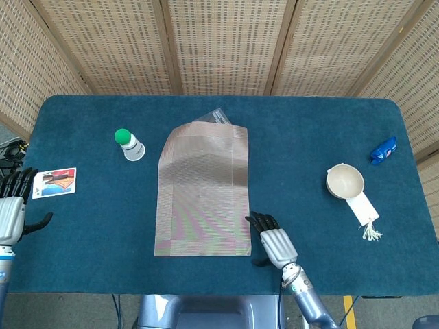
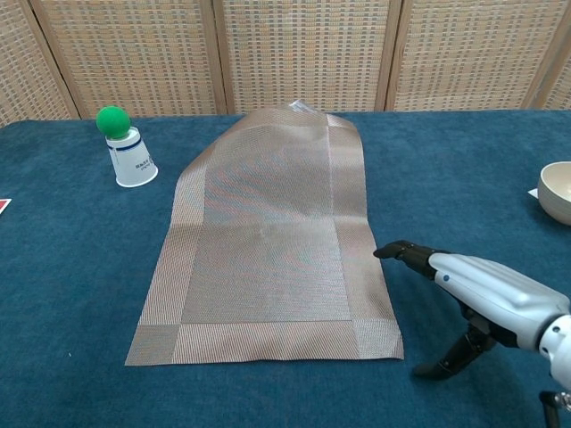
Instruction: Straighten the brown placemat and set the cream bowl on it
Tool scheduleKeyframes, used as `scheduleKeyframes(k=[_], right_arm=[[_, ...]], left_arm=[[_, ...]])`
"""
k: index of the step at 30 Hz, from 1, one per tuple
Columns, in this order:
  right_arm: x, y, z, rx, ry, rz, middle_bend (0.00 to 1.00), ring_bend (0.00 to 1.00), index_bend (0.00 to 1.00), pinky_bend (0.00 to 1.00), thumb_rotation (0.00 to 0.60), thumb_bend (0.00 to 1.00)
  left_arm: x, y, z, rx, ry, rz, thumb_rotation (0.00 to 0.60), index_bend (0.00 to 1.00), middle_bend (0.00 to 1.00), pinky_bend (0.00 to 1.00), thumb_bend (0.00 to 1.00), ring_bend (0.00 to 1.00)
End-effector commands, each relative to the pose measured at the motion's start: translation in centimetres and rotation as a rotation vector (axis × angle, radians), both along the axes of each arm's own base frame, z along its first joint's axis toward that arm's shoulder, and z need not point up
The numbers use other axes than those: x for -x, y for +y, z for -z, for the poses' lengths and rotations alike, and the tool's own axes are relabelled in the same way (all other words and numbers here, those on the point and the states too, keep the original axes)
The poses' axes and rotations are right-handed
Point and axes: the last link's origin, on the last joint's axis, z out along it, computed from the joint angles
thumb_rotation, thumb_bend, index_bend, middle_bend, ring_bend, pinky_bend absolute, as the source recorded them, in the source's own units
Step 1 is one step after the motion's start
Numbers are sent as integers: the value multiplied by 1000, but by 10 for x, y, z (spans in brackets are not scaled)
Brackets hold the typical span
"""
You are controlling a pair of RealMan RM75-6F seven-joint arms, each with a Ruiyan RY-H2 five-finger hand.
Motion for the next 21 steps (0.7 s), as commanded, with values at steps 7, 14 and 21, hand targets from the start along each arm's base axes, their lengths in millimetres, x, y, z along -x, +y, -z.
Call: scheduleKeyframes(k=[7,14,21], right_arm=[[-4,-2,6,20,-35,6,0,0,83,0,600,139],[-5,-7,10,61,-39,-12,0,0,111,0,600,236],[-3,-9,13,49,-36,-4,0,0,113,0,600,247]], left_arm=[[-1,-1,0,-5,-2,4,600,1,0,0,250,0],[-1,-1,0,-4,-2,4,600,1,0,0,252,0],[0,0,-2,-10,-5,-2,600,1,0,0,252,0]])
